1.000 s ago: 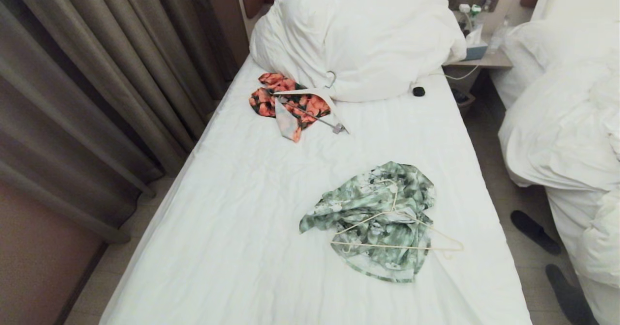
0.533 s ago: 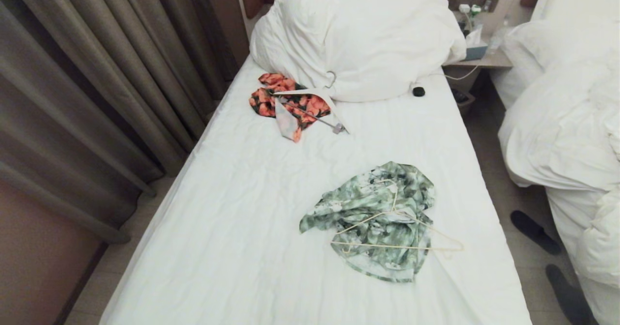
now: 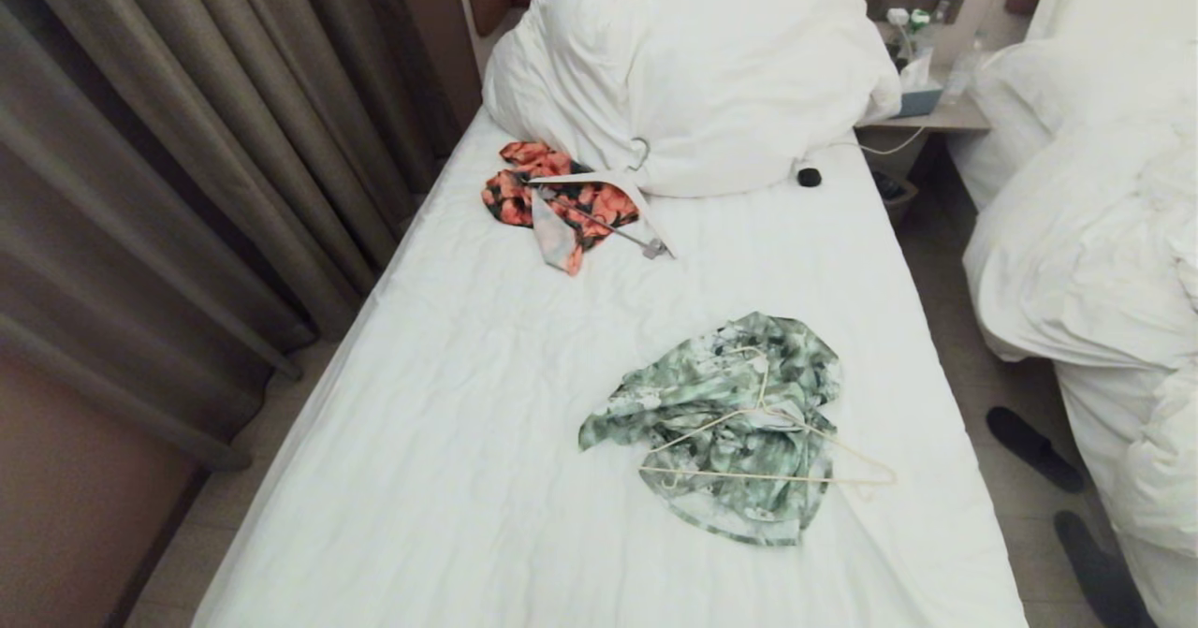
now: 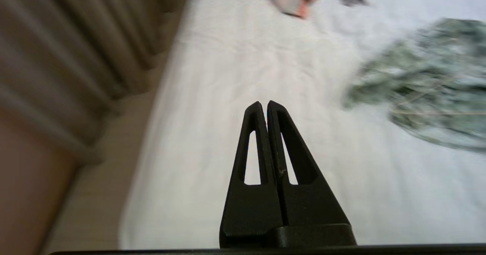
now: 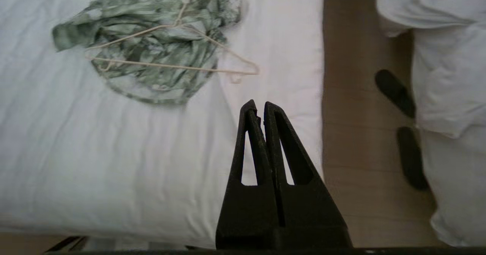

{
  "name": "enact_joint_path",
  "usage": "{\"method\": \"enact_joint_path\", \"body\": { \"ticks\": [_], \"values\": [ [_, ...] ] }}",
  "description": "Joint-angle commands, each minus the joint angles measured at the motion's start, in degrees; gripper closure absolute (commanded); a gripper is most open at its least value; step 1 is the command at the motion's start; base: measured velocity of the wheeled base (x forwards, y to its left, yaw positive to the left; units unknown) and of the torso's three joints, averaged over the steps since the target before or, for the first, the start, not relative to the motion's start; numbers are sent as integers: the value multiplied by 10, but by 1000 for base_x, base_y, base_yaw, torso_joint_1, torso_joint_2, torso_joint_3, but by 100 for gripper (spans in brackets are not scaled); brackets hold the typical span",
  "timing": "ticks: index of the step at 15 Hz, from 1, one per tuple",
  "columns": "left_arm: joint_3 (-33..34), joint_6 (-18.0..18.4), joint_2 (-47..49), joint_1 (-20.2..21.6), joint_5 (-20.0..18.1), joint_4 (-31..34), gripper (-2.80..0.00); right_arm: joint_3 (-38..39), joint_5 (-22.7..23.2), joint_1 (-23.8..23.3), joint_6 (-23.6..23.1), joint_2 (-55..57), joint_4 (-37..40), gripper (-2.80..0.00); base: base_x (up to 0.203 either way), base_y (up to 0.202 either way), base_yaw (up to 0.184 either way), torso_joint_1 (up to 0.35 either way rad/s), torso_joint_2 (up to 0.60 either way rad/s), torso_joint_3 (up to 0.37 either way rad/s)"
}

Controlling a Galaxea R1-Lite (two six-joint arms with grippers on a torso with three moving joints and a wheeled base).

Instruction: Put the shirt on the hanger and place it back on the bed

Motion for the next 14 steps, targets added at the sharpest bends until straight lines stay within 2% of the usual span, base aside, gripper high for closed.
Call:
{"method": "enact_joint_path", "body": {
  "ticks": [1,14],
  "values": [
    [3,-1,-3,0,-10,28,0,4,3,0,0,-3,0,0,0,0,0,0,0,0],
    [2,1,-3,0,-34,43,0,5,1,0,9,-3,-1,0,0,0,0,0,0,0]
  ]
}}
